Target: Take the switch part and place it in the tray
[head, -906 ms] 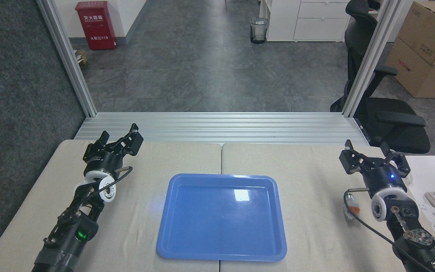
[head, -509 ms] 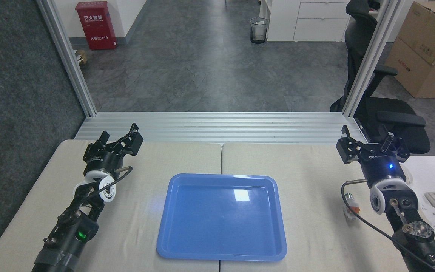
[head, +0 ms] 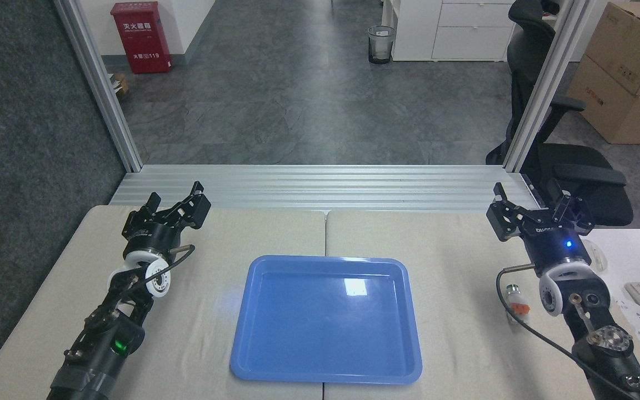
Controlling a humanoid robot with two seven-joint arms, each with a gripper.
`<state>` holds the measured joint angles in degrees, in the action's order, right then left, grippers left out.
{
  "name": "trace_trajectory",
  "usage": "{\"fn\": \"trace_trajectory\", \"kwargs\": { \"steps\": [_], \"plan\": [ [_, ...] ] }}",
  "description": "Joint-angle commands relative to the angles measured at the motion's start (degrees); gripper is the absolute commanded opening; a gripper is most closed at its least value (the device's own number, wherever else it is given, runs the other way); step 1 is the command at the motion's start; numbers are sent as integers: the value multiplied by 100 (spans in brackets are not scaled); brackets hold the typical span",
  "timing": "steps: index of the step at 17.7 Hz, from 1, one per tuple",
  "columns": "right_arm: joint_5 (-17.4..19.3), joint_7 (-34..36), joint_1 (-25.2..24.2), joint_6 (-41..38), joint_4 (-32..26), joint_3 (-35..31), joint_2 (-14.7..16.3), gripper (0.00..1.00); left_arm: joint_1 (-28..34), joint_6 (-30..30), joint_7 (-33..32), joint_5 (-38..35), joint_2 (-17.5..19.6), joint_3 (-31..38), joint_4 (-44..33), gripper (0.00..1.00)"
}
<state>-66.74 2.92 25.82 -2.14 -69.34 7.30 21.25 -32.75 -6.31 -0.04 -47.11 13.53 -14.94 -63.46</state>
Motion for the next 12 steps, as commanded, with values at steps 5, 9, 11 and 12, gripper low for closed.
{"fn": "trace_trajectory", "kwargs": {
  "steps": [5, 9, 11, 12],
  "plan": [
    [21, -2, -420, 161, -45, -203, -147, 98, -3, -2, 4, 0, 1, 0, 0, 100],
    [38, -2, -411, 170, -36, -203, -138, 98, -3, -2, 4, 0, 1, 0, 0, 100],
    [38, -2, -420, 170, -36, -211, -130, 98, -3, -2, 4, 0, -8, 0, 0, 100],
    [38, -2, -420, 170, -45, -211, -121, 98, 5, -2, 4, 0, -8, 0, 0, 100]
  ]
}}
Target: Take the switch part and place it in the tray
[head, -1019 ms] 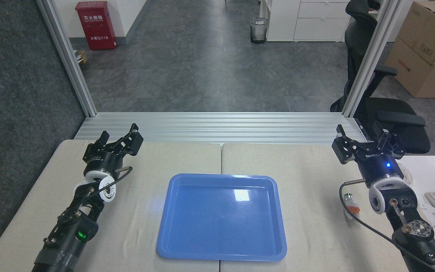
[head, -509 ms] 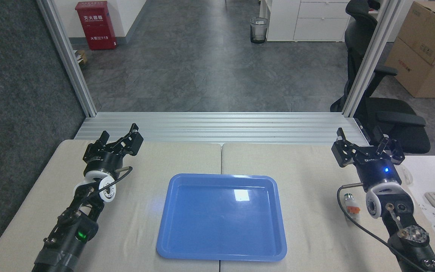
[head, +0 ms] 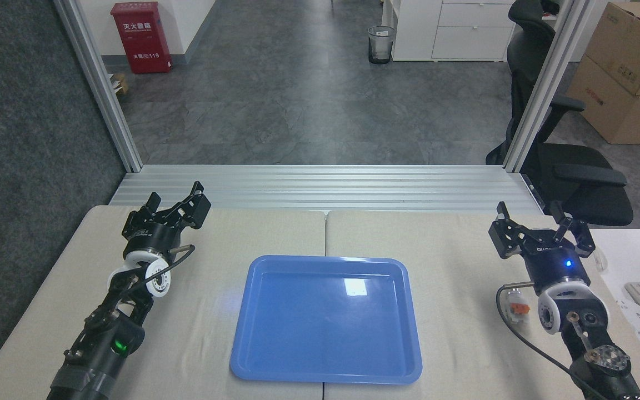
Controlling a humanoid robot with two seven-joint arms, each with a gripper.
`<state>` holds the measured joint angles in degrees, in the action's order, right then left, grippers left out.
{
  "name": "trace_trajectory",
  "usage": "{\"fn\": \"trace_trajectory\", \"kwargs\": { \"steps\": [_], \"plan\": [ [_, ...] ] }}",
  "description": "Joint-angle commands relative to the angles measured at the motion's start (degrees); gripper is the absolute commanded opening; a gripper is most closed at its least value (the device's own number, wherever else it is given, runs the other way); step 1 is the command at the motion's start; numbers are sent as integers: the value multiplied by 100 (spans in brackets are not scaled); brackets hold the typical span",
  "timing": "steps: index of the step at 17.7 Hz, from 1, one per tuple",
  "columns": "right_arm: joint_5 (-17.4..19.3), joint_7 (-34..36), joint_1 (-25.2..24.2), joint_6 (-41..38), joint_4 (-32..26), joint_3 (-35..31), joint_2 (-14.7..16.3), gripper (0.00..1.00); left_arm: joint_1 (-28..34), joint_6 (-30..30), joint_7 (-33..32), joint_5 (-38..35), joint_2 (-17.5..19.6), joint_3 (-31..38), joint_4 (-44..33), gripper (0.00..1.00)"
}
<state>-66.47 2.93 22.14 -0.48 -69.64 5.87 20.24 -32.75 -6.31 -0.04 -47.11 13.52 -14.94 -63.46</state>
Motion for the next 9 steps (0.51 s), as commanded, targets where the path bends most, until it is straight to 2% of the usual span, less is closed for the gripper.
{"fn": "trace_trajectory", "kwargs": {
  "steps": [1, 9],
  "plan": [
    [11, -3, -43, 30, -15, -69, -12, 98, -3, -2, 4, 0, 2, 0, 0, 100],
    [20, -29, -34, 39, -24, -69, -3, 97, 5, -2, 4, 0, 2, 0, 0, 100]
  ]
}}
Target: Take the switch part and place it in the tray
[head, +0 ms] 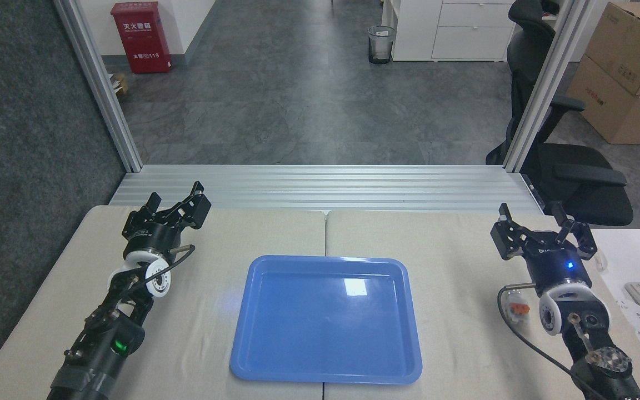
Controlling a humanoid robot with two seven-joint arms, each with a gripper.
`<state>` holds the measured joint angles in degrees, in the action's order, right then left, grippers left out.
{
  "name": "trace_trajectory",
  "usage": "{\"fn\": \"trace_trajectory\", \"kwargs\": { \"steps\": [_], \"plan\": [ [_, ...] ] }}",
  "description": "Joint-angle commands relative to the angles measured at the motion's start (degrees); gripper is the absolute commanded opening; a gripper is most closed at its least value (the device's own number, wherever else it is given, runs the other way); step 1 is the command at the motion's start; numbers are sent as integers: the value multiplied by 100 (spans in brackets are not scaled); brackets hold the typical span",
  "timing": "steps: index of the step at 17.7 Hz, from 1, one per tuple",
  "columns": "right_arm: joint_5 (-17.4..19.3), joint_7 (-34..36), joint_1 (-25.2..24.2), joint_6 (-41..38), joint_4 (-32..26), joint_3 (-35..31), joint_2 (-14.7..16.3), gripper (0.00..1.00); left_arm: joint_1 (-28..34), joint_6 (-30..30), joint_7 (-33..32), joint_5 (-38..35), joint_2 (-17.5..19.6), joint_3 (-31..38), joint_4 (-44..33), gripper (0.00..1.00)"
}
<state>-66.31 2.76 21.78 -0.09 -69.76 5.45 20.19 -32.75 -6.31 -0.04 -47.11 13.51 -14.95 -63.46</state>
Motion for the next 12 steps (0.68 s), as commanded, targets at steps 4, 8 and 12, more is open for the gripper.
{"fn": "trace_trajectory", "kwargs": {
  "steps": [4, 8, 12],
  "plan": [
    [4, -12, -25, 0, -11, -27, -6, 97, 6, -2, 4, 0, 2, 1, 0, 100],
    [4, -47, -366, 26, -20, -71, -15, 96, 6, -2, 4, 0, 2, 1, 0, 100],
    [162, -83, -1034, 500, 443, -97, -67, 96, -3, -2, 4, 0, 2, 1, 0, 100]
  ]
}}
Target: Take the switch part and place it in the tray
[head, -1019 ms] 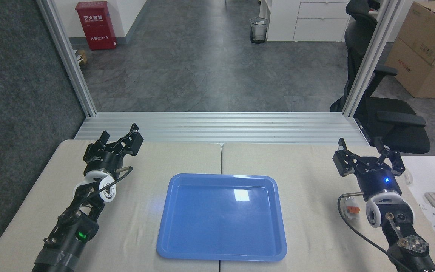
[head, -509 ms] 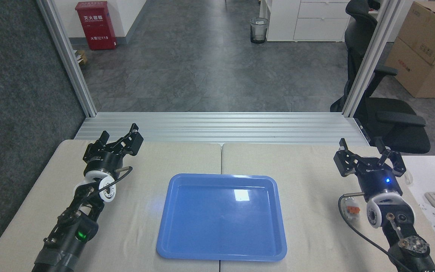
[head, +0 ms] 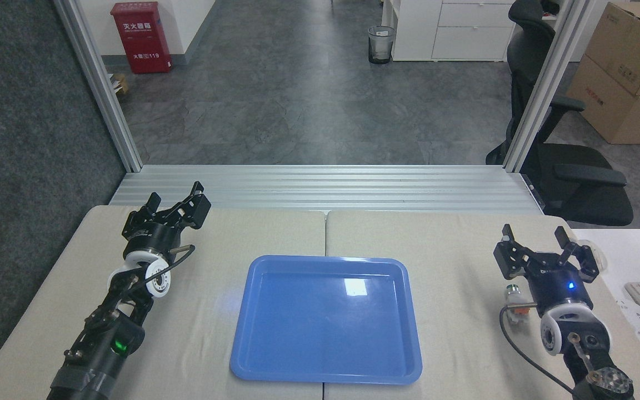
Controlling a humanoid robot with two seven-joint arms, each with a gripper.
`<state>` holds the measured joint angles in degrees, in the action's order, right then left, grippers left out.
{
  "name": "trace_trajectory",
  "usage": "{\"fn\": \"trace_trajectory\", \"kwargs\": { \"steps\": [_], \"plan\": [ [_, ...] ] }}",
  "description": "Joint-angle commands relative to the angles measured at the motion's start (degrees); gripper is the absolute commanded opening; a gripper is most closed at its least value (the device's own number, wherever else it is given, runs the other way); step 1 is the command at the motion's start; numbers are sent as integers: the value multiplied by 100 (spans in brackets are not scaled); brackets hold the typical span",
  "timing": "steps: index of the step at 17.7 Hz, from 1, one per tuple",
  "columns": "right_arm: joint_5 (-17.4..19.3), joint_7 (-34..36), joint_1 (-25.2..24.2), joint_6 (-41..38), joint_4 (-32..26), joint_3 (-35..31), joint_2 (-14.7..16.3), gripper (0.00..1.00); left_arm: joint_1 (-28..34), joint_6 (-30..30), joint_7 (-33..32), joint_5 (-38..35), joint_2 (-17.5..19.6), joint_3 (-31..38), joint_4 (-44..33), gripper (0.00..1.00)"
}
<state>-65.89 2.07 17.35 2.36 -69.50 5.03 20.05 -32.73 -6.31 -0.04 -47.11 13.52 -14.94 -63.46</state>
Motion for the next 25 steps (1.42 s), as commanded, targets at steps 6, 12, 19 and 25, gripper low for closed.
{"fn": "trace_trajectory", "kwargs": {
  "steps": [6, 12, 19, 25],
  "plan": [
    [814, -4, -215, -94, 2141, 86, -116, 93, 4, -1, 4, 0, 2, 0, 0, 100],
    [823, -13, -241, -297, 2221, 438, -221, 91, -5, -1, 4, 0, 2, 0, 0, 100],
    [902, -4, -268, -464, 1732, 342, -405, 0, 4, -1, 4, 0, 2, 0, 0, 100],
    [833, -57, -75, -587, -1150, 267, -782, 0, 4, -1, 4, 0, 2, 0, 0, 100]
  ]
}}
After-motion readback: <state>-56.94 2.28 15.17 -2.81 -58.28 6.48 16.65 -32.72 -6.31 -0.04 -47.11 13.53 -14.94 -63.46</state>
